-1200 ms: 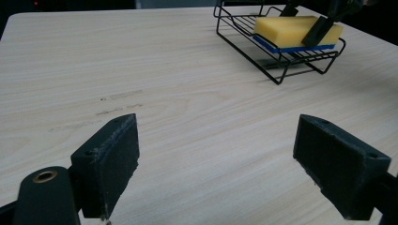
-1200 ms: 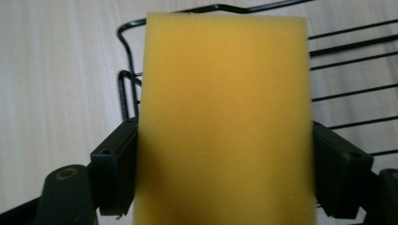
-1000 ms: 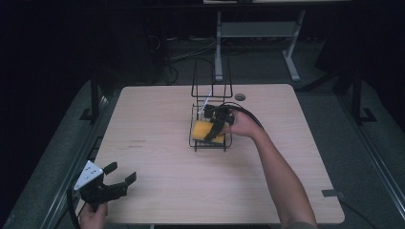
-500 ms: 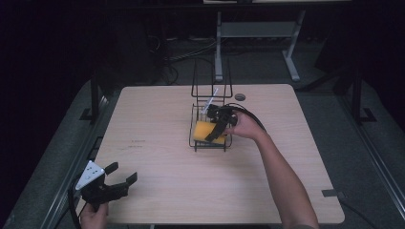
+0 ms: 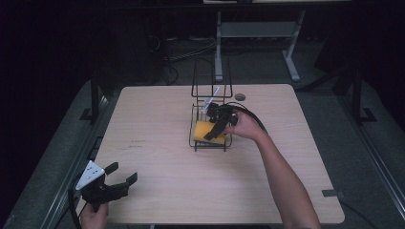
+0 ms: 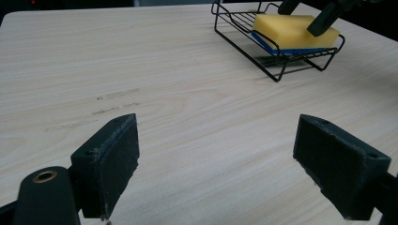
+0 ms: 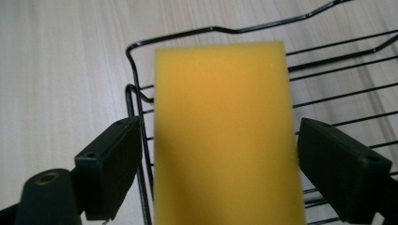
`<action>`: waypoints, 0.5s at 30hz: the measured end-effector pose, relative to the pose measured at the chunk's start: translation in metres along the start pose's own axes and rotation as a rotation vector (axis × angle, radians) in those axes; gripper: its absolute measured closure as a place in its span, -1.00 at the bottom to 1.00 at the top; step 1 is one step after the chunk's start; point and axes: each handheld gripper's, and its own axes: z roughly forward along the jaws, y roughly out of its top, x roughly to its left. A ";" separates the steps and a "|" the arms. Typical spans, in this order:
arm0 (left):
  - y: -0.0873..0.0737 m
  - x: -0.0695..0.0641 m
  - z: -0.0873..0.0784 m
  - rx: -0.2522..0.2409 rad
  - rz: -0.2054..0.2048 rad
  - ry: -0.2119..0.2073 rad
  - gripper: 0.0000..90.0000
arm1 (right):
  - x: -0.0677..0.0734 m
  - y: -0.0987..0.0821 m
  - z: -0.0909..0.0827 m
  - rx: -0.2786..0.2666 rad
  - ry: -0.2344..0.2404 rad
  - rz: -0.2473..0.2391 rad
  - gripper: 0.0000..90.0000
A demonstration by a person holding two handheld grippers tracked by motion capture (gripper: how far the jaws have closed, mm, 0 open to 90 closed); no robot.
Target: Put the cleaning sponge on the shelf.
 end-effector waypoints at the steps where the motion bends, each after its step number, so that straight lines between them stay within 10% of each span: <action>1: 0.000 0.000 0.000 0.000 0.000 0.001 -0.69 | 0.001 0.000 0.000 0.003 -0.001 0.001 -0.67; 15: 0.000 -0.002 0.002 0.008 0.009 -0.006 -0.69 | 0.015 -0.003 -0.006 -0.041 -0.039 -0.039 -0.67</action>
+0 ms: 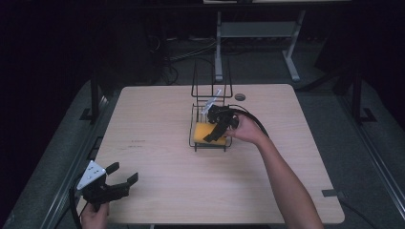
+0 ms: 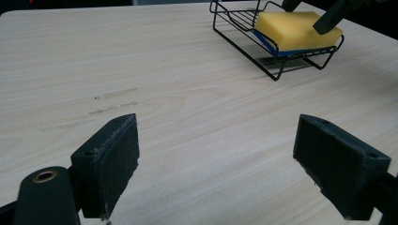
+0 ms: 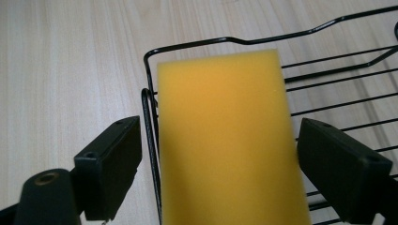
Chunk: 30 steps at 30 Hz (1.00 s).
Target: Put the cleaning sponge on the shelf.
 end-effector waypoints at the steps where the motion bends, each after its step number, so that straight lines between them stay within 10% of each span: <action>1: 0.000 0.000 0.000 0.002 0.001 -0.001 -0.69 | 0.002 -0.001 0.000 -0.016 -0.001 -0.004 -0.67; 30: 0.000 0.000 0.002 0.004 -0.004 -0.010 -0.69 | 0.014 0.002 -0.011 -0.065 0.020 -0.010 -0.66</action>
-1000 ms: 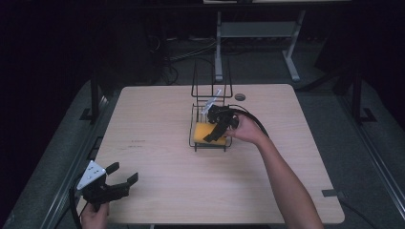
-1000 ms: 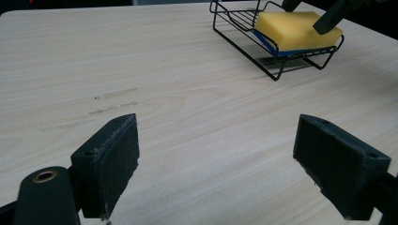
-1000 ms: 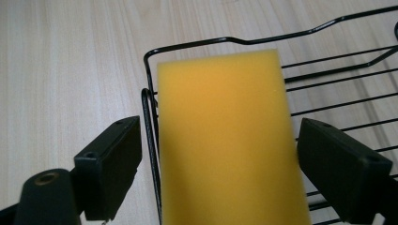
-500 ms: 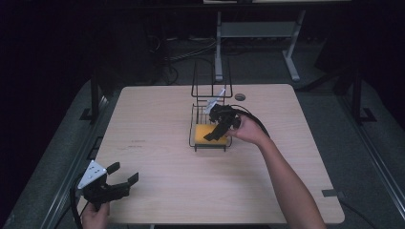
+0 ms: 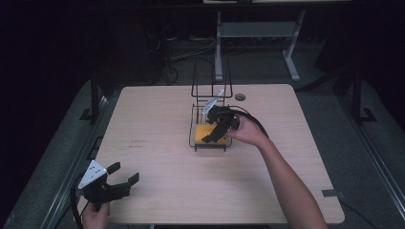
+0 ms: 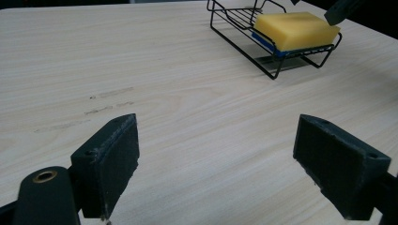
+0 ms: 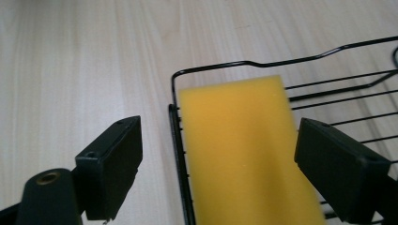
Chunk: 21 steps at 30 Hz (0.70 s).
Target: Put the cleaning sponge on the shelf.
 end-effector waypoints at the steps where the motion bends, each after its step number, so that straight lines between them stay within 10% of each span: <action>1: 0.000 0.000 0.000 0.000 0.001 0.000 -0.69 | 0.001 0.000 0.000 0.001 -0.001 -0.005 -0.66; 21: 0.001 0.000 -0.001 -0.003 0.001 -0.002 -0.69 | 0.016 -0.003 0.008 -0.015 0.012 -0.013 -0.66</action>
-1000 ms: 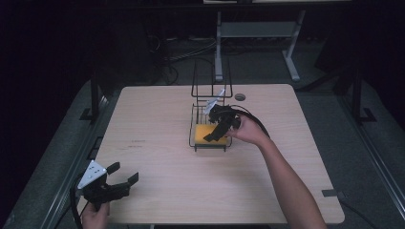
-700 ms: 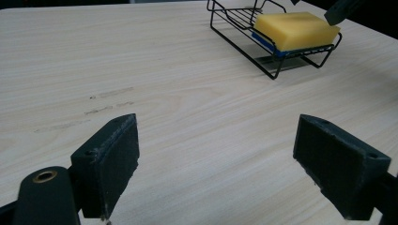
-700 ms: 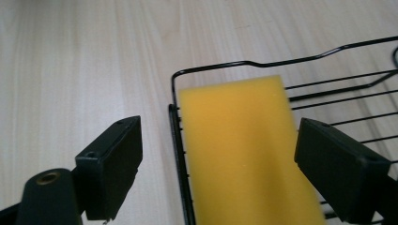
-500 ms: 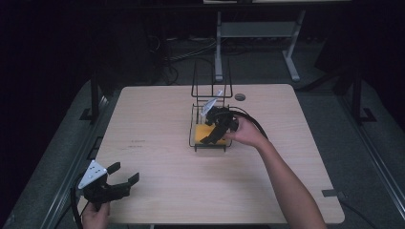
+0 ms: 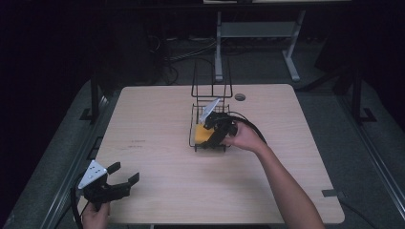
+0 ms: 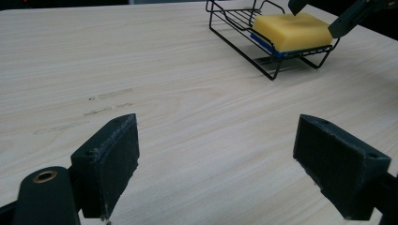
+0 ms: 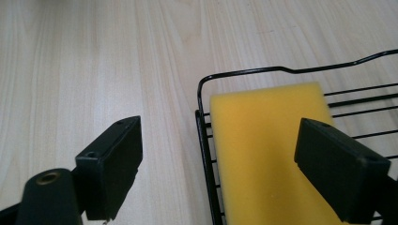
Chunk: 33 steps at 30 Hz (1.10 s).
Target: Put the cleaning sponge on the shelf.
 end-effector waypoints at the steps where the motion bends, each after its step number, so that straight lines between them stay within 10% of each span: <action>1: 0.000 0.000 0.000 -0.001 -0.001 0.000 -0.69 | 0.000 -0.001 0.001 0.001 0.002 0.000 -0.66; 33: 0.002 -0.003 0.002 0.003 0.007 -0.007 -0.69 | 0.029 -0.019 -0.015 -0.017 -0.042 -0.031 -0.66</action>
